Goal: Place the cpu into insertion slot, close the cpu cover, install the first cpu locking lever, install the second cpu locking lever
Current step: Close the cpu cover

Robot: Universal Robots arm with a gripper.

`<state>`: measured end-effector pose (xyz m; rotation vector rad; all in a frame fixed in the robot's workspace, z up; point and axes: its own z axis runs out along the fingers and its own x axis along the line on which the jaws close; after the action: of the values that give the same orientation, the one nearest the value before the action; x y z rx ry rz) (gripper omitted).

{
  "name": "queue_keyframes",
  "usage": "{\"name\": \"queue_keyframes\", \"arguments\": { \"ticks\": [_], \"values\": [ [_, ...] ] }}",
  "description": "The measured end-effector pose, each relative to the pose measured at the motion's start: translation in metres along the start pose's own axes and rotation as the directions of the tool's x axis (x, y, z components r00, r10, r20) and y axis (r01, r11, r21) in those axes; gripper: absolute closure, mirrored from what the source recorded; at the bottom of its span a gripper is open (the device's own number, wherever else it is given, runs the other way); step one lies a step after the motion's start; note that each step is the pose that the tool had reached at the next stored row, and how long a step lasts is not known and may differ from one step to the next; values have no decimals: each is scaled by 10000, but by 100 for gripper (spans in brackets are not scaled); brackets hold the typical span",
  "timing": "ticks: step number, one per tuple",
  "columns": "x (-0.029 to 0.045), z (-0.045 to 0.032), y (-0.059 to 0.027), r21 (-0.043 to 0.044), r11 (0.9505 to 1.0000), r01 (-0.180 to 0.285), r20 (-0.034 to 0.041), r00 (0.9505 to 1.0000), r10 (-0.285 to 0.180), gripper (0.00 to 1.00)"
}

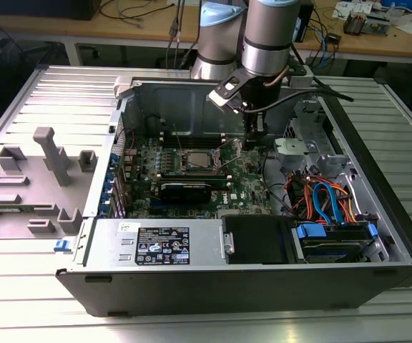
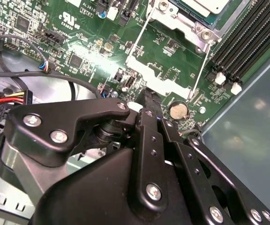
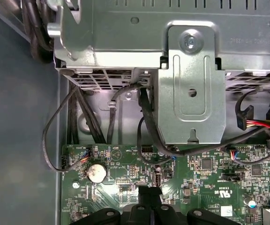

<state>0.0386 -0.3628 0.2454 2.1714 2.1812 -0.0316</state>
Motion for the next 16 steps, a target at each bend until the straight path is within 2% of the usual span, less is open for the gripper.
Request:
{"name": "queue_keyframes", "arguments": {
  "ticks": [7, 16],
  "values": [
    [0, 2, -74, 2, 9999, 131, -12, 9999, -131, 89],
    [-1, 5, -107, 1, 9999, 138, -12, 9999, -138, 89]
  ]
}}
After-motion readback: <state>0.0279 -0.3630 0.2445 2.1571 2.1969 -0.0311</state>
